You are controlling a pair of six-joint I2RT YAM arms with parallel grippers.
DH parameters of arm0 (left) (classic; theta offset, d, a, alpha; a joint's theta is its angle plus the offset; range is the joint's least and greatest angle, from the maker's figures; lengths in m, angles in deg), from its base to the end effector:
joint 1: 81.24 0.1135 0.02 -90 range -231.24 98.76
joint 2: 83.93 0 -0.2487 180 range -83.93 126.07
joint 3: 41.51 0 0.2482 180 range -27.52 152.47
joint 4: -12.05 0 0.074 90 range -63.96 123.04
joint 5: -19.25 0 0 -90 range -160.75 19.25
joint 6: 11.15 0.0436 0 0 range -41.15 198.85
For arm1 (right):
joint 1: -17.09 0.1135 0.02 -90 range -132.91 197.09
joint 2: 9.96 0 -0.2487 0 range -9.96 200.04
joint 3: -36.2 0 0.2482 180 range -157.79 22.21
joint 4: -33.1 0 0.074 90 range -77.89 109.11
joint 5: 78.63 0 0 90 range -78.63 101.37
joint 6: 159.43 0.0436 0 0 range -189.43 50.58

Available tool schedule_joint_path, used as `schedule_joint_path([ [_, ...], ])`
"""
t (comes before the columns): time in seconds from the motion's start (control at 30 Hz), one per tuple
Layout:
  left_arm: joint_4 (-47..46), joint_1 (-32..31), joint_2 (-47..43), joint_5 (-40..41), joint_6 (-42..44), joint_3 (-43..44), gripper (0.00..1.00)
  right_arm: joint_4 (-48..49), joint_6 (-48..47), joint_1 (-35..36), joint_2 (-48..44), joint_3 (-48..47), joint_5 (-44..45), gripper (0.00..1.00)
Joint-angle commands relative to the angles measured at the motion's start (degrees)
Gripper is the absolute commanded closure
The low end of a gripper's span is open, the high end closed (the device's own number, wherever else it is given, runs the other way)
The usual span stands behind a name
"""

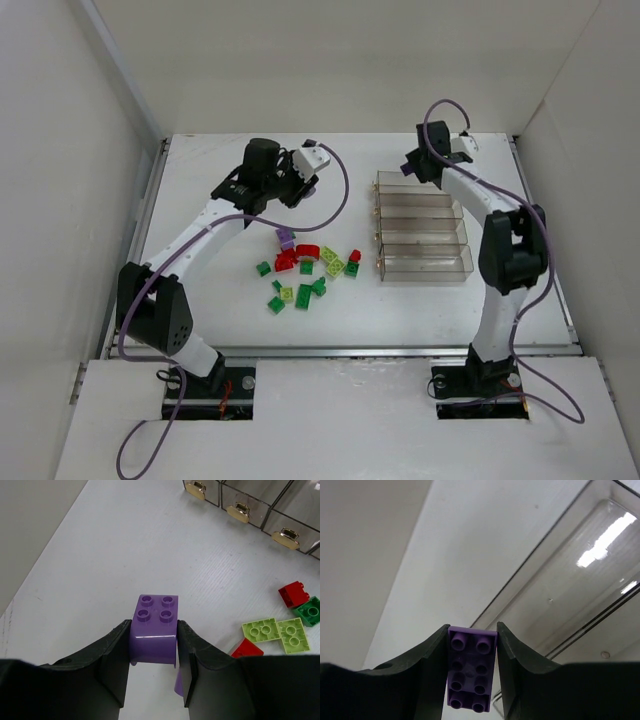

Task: Sort the legos into containers by color

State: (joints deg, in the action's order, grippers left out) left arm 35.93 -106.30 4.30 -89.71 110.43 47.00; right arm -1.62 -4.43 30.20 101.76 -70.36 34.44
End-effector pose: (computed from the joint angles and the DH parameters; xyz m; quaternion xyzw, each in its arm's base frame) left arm 0.3256 -0.1679 0.3172 0.4709 0.6838 -0.1069 0.5470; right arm 0.4390 0.0847 0.2491 0.4645 0.7611 0.1208 0.4364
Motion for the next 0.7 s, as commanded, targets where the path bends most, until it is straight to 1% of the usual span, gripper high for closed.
schedule_joint_path([
  [0.0, -2.2, 0.1, -0.9, 0.3, -0.7, 2.9, 1.00, -5.2, 7.6, 0.7, 4.7, -3.8, 2.4, 0.95],
  [0.03, -2.2, 0.1, -0.9, 0.3, -0.7, 2.9, 1.00, -5.2, 7.6, 0.7, 4.7, -4.4, 1.9, 0.93],
  [0.07, -2.2, 0.1, -1.6, 0.3, -0.7, 2.9, 1.00, -5.2, 7.6, 0.7, 5.5, -5.1, 1.9, 0.85],
  [0.17, -2.2, 0.1, -2.7, 0.9, -0.7, 2.3, 1.00, -4.3, 7.6, 0.7, 5.5, -4.5, 2.9, 0.70],
  [0.2, -2.2, 0.1, -2.7, 0.9, -0.7, 1.7, 1.00, -2.8, 7.1, 0.7, 5.5, -4.0, 2.9, 0.50],
  [0.23, -2.2, 0.1, -2.7, 0.9, -0.7, 1.7, 1.00, -2.0, 4.8, 0.7, 5.0, -4.0, 2.9, 0.39],
  [0.27, -2.2, 0.1, -3.2, 0.9, -0.7, 1.1, 1.00, -1.3, 3.7, 0.7, 5.0, -4.0, 2.4, 0.30],
  [0.3, -2.2, 0.1, -3.2, 0.9, -0.7, 1.1, 1.00, -1.3, 2.5, 0.7, 4.4, -4.0, 1.9, 0.14],
  [0.37, -2.8, 0.1, -3.2, 0.9, -0.7, 1.1, 1.00, 1.3, -2.1, 0.7, 3.7, -4.0, 0.4, 0.00],
  [0.43, -2.8, 0.1, -3.2, 0.3, -0.7, 1.1, 1.00, 3.3, -5.4, 0.7, 1.3, -4.0, -0.8, 0.00],
  [0.53, -2.8, 0.1, -3.2, -1.2, -0.7, 1.8, 1.00, 7.2, -15.6, 2.2, -1.8, -2.0, -2.5, 0.00],
  [0.57, -2.8, 0.6, -3.2, -2.1, -0.7, 2.6, 1.00, 10.2, -24.3, 2.7, -4.5, -1.5, -4.4, 0.00],
  [0.6, -1.3, 0.6, -3.2, -5.4, -0.7, 3.1, 1.00, 11.8, -29.4, 2.7, -5.8, -0.9, -7.0, 0.00],
  [0.63, -0.7, 1.5, -3.2, -8.0, -0.7, 3.6, 1.00, 13.2, -35.1, 2.7, -7.2, -0.2, -14.6, 0.00],
  [0.67, -0.1, 3.0, -3.2, -11.0, -0.2, 4.7, 1.00, 17.2, -40.9, 2.7, -10.2, 2.5, -20.4, 0.00],
])
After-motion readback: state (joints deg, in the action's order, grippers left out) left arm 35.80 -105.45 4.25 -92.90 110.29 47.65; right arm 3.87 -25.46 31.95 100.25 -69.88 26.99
